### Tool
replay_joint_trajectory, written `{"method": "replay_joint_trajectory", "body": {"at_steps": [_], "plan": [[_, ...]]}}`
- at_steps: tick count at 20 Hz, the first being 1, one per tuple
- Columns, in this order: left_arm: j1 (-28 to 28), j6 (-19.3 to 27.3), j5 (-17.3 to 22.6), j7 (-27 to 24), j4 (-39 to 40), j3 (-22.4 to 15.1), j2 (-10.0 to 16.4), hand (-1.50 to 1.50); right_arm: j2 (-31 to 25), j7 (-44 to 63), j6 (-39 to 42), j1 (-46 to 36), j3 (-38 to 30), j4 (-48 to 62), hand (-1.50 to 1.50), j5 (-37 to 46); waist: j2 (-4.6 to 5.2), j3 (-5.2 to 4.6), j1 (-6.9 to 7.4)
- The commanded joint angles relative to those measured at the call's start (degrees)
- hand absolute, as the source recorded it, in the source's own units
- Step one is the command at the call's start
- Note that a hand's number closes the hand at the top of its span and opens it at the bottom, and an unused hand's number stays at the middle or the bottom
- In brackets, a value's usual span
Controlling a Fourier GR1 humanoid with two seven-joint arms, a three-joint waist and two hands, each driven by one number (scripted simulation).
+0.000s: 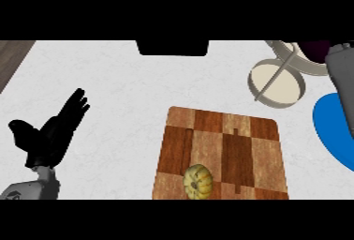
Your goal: Pick the eggplant from the cutting board and place it in the tiered basket
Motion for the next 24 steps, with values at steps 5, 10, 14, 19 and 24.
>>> {"method": "replay_joint_trajectory", "body": {"at_steps": [5, 10, 14, 19, 24], "plan": [[0.9, -1.2, 0.4, -1.2, 1.8, 1.4, 1.0, 0.00, -0.2, 2.0, 2.1, -5.8, -9.6, 2.6, -1.50, -10.7, 0.29, 0.09, 0.06], [-0.6, 0.3, -0.1, 0.3, 0.8, 0.3, -0.8, 0.00, -1.9, -1.2, 2.3, -4.5, -16.7, 3.6, -1.50, -18.3, 0.45, 0.13, -0.07], [2.0, -0.3, 0.0, 2.7, -3.2, 0.1, 0.3, 0.00, -9.0, -1.9, 6.2, -1.9, -21.0, 4.3, -1.50, -22.5, 0.24, 0.16, -0.05], [1.0, -0.1, 1.0, 3.7, -2.8, 0.2, -0.7, 0.00, -14.4, -0.7, 3.2, -0.5, -24.8, 5.0, -1.50, -25.0, 0.19, 0.14, -0.33], [2.9, -0.5, 0.0, 2.1, -3.5, 0.2, -0.3, 0.00, -23.3, -4.2, 9.0, 4.4, -28.6, 9.6, -1.50, -28.1, 0.38, 0.19, -0.06]]}}
